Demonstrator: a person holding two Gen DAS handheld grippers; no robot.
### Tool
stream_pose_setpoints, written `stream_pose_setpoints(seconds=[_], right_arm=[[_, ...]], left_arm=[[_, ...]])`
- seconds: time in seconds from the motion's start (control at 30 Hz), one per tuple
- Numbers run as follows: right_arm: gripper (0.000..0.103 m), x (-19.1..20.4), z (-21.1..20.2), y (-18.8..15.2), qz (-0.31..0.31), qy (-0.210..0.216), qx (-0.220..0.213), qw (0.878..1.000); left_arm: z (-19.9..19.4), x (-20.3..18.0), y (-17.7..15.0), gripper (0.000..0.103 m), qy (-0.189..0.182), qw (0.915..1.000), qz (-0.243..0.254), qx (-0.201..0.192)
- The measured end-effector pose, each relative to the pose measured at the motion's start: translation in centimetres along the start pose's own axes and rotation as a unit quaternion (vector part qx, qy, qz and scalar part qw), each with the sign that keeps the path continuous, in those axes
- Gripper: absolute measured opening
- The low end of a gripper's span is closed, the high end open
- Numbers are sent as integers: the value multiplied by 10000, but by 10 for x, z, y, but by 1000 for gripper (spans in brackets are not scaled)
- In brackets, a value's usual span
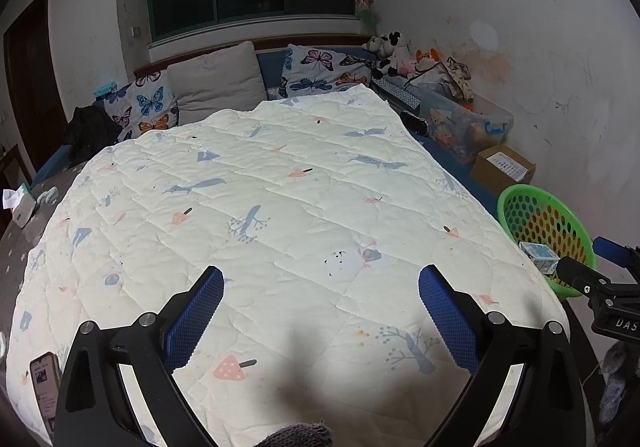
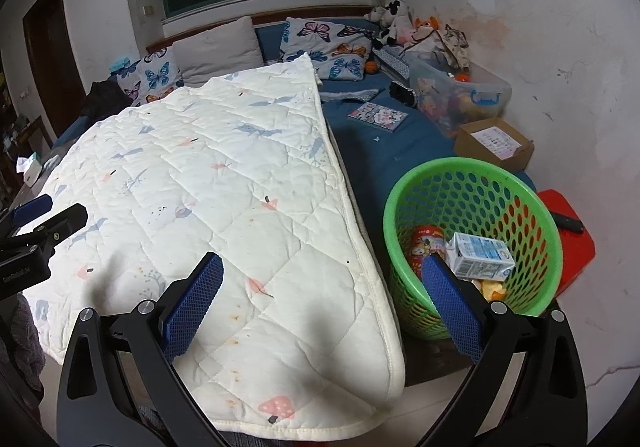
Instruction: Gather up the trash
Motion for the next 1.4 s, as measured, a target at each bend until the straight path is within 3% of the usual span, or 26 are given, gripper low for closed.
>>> stream_pose_setpoints(seconds=[1.4], right_arm=[[99,7,3,0,-101,59,3,9999]], left_arm=[[1,9,-6,95,138,9998,-110,2]])
Point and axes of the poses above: each gripper's, at about its wrist camera, not at the fingertips, and z roughly the way its jaws point, x to its left, y to its top, the point moved 7 cm from there along z, roughly the way its jaws point, and after that the axes turned 4 degrees about y, right-handed, at the moved point
